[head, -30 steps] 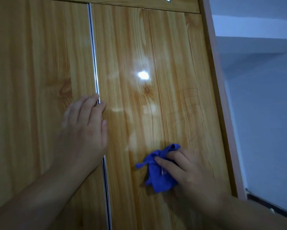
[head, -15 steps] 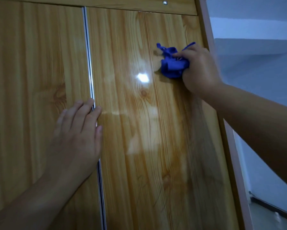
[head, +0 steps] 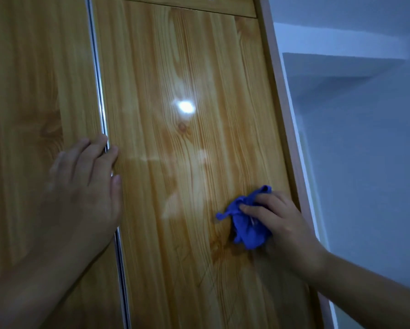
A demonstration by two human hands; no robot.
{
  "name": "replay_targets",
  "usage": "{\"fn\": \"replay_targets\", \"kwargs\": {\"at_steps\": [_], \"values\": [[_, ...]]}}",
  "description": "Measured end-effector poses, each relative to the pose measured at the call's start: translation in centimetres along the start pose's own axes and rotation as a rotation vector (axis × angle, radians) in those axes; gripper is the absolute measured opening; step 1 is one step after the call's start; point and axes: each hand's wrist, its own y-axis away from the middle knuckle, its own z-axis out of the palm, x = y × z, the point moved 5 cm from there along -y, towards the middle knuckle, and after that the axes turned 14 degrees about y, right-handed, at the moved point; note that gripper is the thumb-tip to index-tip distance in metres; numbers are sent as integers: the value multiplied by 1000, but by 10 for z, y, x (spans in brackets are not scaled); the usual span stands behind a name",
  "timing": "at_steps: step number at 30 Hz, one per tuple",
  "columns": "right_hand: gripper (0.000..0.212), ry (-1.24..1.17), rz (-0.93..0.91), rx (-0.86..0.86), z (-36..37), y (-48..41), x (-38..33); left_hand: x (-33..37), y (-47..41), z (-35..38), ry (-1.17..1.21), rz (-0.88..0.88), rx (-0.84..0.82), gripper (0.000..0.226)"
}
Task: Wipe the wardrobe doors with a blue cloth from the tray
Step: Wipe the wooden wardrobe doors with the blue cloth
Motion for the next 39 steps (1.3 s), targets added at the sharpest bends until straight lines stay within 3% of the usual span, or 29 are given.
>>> {"fn": "replay_targets", "kwargs": {"at_steps": [4, 10, 13, 17, 20, 28, 30, 33, 39], "values": [[44, 76, -61, 43, -26, -73, 32, 0, 0, 1, 8, -17, 5, 46], [43, 95, 134, 216, -66, -196, 81, 4, 2, -1, 3, -1, 24, 45], [39, 106, 227, 248, -68, -211, 92, 3, 0, -2, 11, -5, 19, 45], [39, -5, 262, 271, -51, -160, 58, 4, 1, -2, 14, 3, 16, 44], [43, -42, 225, 166, -25, -87, 6, 7, 0, -3, 25, -3, 16, 43], [36, 0, -73, -78, 4, 50, -88, 18, -5, -14, 36, -112, -68, 44], [45, -72, -11, -136, 4, 62, -88, 18, -9, -20, 44, -130, -111, 45], [61, -252, 257, -205, 2, 81, -77, 21, -11, -32, 87, -129, -182, 47], [56, -286, 497, -49, -19, 59, -63, 60, 58, -30, 190, 56, -395, 41]]}}
